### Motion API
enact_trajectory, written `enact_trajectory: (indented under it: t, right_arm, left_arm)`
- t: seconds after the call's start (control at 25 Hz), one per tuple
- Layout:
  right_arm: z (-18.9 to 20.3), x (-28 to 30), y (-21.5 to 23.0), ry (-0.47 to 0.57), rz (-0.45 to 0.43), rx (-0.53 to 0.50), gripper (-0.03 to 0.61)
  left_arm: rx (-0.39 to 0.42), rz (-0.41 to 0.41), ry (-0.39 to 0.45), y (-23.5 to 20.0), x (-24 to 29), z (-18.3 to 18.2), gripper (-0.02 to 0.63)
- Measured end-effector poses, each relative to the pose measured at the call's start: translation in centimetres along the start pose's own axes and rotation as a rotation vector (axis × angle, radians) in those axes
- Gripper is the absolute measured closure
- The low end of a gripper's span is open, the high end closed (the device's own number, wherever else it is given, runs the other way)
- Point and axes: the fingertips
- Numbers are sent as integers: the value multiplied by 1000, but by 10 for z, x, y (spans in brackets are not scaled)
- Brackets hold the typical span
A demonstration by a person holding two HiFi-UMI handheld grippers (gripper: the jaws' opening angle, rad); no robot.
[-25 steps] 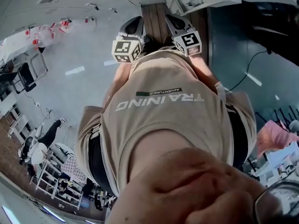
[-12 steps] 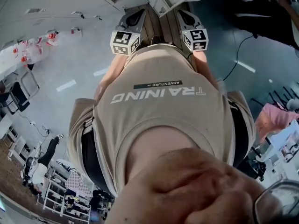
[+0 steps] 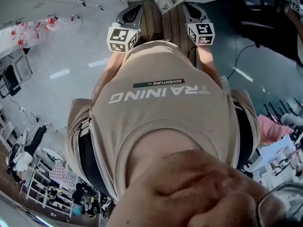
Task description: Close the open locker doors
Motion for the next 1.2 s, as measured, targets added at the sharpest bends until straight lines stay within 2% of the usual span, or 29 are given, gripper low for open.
enact_trajectory:
  t: [0.24,0.48,0.68,0.84,1.0,1.2]
  right_arm:
    - [-1,2,-9,11,-82,18,563]
    - [4,8,-40,-11,-228,-29,563]
    - [2,16,-74,-25,-310,-63,563]
    - [5,27,-91,-39,-340,-31,563]
    - [0,40,-105,-52,-355,-54,563]
    - [-7,59,-126,-72,-369,-69,563]
  left_arm:
    - [-23,-67,-53,0,-17,12,618]
    - [-120,-126,-70,-4,-20,30,618]
    - [-108,-177,-59,-13,-30,26,618]
    - [-132,-205,-56,-23,-37,35,618]
    - [-144,-211,-49,-37,-38,41,618]
    - [-112,-209,-17,-62,-41,32,618]
Point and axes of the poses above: the fingertips, and each gripper's own axes: x forward along the fingers, y to its right, z out of its underside, and after that the axes turned 14 degrees about x, right-handed
